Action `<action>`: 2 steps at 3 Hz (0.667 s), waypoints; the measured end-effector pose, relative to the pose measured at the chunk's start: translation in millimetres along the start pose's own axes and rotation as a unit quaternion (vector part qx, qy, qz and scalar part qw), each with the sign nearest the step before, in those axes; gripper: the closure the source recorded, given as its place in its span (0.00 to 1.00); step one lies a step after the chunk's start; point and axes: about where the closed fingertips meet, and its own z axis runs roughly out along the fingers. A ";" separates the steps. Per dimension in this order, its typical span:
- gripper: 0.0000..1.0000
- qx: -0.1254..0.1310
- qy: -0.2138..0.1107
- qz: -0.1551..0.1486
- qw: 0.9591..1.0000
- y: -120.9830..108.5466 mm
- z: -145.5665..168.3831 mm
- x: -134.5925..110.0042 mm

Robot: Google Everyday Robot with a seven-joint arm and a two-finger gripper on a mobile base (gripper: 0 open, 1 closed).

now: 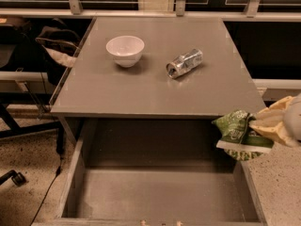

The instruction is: Place green jalapeno chip bag into top drawer

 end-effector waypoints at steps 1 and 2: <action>1.00 0.016 0.013 0.018 1.000 -5.1 4.7 5.1; 1.00 0.016 0.013 0.018 1.000 -5.0 4.6 4.9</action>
Offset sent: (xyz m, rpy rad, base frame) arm 0.0051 -0.0069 -0.0046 -0.0132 -0.0071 -0.0539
